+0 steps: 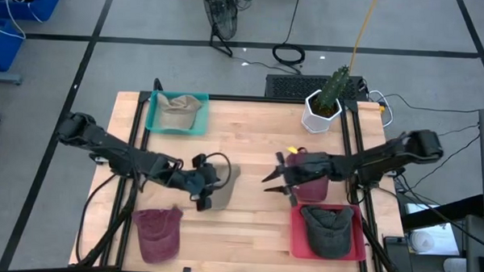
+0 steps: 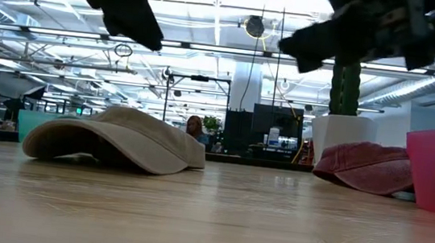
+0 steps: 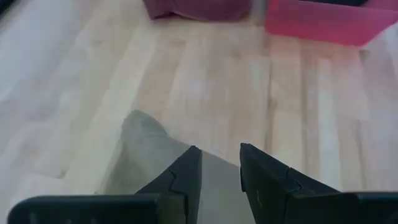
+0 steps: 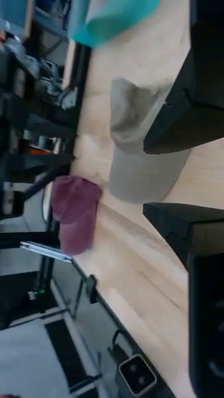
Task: Pick & Place hat
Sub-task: Put the brown cap into the green bin
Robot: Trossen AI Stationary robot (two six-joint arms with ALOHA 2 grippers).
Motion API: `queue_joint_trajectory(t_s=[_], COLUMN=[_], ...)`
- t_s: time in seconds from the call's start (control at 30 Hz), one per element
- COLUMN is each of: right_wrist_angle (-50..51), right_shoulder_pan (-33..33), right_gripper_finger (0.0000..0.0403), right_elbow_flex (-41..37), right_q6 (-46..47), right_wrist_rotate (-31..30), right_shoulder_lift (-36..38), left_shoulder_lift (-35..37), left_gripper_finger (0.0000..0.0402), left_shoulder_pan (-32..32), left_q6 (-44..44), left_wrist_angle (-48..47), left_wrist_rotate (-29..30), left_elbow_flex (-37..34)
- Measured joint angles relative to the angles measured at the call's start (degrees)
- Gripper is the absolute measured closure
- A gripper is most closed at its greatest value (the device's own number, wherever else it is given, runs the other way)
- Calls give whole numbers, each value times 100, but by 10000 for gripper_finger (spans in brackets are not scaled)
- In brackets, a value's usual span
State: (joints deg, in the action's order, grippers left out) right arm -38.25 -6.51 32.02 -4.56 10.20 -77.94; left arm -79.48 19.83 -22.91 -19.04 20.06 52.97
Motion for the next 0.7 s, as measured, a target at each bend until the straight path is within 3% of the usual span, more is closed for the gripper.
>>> queue_joint_trajectory(t_s=[0.2,0.53,0.7], right_wrist_angle=[-102,-85,-36], right_shoulder_pan=[14,14,14], right_gripper_finger=[280,280,282], right_elbow_flex=[-557,-873,-873], right_q6=[66,66,67], right_wrist_rotate=[-278,-300,-300], right_shoulder_lift=[992,1649,1643], left_shoulder_lift=[0,-208,-589], left_gripper_finger=[272,129,111], left_shoulder_pan=[-436,-645,-740], left_q6=[149,293,321], left_wrist_angle=[-337,-772,-814], left_wrist_rotate=[-695,-1010,-1436], left_elbow_flex=[0,0,-2])
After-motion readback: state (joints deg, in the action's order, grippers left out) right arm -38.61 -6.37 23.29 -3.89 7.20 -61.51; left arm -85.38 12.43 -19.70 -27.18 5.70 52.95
